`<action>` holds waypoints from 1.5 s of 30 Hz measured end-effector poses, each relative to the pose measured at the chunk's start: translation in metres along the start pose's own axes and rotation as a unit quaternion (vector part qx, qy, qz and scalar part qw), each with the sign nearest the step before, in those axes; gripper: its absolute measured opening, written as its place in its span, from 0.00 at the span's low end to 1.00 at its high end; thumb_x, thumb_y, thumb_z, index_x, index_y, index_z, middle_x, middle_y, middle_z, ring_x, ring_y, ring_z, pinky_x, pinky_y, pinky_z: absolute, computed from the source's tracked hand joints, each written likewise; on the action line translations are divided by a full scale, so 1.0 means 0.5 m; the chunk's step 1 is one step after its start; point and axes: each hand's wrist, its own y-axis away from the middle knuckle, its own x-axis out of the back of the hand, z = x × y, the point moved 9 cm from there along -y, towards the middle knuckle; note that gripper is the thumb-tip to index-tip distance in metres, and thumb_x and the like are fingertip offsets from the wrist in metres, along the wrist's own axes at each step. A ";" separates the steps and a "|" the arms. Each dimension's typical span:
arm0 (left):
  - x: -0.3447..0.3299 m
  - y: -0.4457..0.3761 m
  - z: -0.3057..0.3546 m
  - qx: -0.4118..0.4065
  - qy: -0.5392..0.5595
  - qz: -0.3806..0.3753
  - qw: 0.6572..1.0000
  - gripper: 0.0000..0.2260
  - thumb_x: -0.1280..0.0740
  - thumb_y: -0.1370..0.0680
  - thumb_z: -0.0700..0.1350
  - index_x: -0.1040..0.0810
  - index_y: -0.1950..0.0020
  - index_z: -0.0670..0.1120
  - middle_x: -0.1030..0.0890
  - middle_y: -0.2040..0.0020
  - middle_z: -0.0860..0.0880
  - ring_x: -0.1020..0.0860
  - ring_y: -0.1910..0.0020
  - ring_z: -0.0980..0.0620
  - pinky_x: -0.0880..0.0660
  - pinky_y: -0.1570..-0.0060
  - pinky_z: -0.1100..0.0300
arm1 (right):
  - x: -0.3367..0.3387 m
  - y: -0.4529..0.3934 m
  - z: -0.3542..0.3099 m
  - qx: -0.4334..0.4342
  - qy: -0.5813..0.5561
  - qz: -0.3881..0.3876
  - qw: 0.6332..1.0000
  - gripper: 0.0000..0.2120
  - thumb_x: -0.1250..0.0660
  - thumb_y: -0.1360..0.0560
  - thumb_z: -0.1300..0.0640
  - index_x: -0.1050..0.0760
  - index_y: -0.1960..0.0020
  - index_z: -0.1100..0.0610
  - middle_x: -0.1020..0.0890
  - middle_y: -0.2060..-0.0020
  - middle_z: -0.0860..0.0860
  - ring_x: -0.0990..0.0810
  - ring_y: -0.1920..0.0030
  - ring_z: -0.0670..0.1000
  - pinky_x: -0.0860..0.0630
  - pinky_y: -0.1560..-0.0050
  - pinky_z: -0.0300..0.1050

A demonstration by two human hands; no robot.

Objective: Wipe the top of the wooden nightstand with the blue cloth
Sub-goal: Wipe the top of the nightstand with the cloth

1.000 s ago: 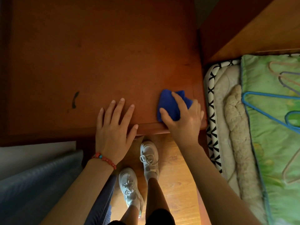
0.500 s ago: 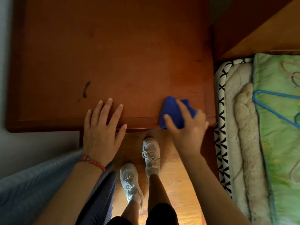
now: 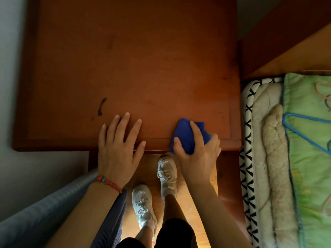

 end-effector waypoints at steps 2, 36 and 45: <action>0.002 -0.017 0.008 -0.010 0.001 0.004 1.000 0.24 0.45 0.25 0.53 0.29 0.34 0.41 0.30 0.34 0.35 0.33 0.35 0.34 0.40 0.38 0.37 | -0.008 -0.041 -0.013 0.017 0.018 -0.015 1.000 0.24 0.37 0.33 0.43 0.25 0.41 0.54 0.26 0.58 0.60 0.29 0.60 0.59 0.37 0.57 0.48; 0.017 -0.286 0.008 0.015 -0.016 0.017 1.000 0.24 0.45 0.24 0.54 0.33 0.31 0.46 0.33 0.30 0.38 0.36 0.32 0.37 0.45 0.35 0.41 | -0.110 -0.430 -0.102 0.041 -0.021 -0.027 0.999 0.25 0.33 0.32 0.42 0.27 0.38 0.52 0.24 0.49 0.61 0.27 0.50 0.60 0.37 0.50 0.50; 0.006 -0.291 0.000 0.031 -0.009 0.012 0.999 0.23 0.46 0.24 0.55 0.34 0.30 0.47 0.33 0.30 0.40 0.38 0.31 0.40 0.46 0.34 0.42 | -0.108 -0.447 -0.123 0.093 0.008 -0.066 0.993 0.24 0.34 0.31 0.42 0.26 0.40 0.53 0.23 0.52 0.63 0.26 0.53 0.63 0.32 0.51 0.54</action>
